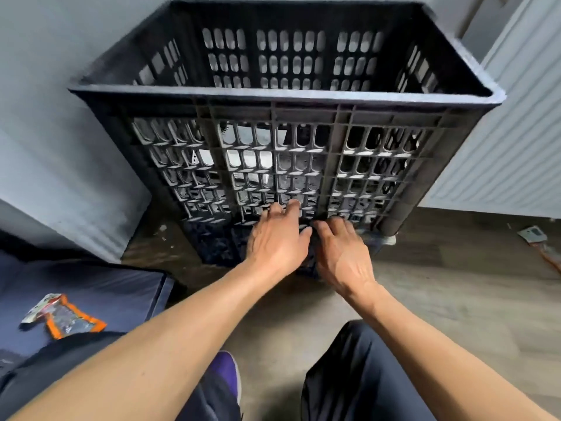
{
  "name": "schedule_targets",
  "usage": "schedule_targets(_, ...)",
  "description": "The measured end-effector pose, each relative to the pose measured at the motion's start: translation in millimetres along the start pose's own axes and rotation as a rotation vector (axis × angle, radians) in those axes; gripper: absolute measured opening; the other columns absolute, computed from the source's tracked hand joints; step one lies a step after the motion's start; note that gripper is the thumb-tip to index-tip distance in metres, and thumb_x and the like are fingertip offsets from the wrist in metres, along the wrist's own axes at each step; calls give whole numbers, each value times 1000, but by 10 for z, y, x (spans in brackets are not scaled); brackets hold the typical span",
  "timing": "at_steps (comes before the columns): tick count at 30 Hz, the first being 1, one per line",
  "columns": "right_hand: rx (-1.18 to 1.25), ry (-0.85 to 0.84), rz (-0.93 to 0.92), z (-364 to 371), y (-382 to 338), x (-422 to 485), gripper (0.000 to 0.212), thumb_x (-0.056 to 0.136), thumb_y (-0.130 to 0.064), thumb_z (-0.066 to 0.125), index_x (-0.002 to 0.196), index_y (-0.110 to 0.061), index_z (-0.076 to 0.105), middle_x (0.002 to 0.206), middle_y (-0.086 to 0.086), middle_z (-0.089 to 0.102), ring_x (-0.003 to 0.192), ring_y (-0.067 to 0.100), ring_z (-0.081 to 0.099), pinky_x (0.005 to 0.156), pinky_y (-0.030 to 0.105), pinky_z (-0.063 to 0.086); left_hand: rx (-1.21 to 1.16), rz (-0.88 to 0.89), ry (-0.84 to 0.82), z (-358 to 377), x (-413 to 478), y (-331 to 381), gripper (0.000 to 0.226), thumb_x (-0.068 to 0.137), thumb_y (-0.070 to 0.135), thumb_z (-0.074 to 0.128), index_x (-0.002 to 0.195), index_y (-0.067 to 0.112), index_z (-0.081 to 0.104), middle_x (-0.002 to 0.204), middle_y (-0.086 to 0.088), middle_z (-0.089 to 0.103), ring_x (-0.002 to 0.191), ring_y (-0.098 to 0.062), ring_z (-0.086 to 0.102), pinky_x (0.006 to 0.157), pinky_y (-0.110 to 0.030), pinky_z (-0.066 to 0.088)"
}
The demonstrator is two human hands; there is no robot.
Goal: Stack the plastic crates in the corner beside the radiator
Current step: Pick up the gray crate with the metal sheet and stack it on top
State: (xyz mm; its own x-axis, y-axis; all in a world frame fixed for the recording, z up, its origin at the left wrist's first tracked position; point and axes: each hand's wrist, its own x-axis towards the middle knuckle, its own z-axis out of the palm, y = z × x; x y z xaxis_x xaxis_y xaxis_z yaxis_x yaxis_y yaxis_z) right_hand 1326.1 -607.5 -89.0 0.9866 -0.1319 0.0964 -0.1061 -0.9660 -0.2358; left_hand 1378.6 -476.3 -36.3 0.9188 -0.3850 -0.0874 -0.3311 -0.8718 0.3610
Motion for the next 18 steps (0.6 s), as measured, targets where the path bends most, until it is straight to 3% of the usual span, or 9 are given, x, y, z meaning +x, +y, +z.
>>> schedule_targets(5, 33, 12, 17, -67, -1, -86, 48, 83, -21, 60, 130, -17, 53, 115, 9, 55, 106, 33, 51, 78, 41, 48, -39, -18, 42, -40, -128, 23, 50, 94, 45, 49, 134, 19, 40, 128, -9, 48, 117, -32, 51, 92, -45, 47)
schedule_targets(9, 60, 30, 51, -192, 110, -153, 45, 89, -23, 52, 134, -19, 51, 120, 7, 55, 111, 32, 50, 75, 41, 49, -28, -59, 31, -33, -173, 58, 56, 94, 47, 49, 139, 18, 32, 134, -11, 38, 118, -36, 49, 89, -49, 49)
schedule_targets(14, 86, 107, 102, -260, 344, -187, 38, 93, -24, 47, 130, -19, 55, 116, 9, 59, 108, 32, 51, 73, 42, 49, -2, -96, 85, 80, -146, 269, 59, 94, 45, 50, 140, 16, 26, 143, -24, 25, 124, -41, 41, 86, -48, 46)
schedule_targets(18, 108, 164, 163, -335, 504, -297, 26, 95, -27, 47, 117, -17, 56, 104, 5, 54, 102, 28, 49, 66, 40, 48, -31, -146, 154, 57, -112, 334, 58, 94, 45, 51, 139, 15, 31, 148, -23, 19, 127, -40, 38, 88, -48, 45)
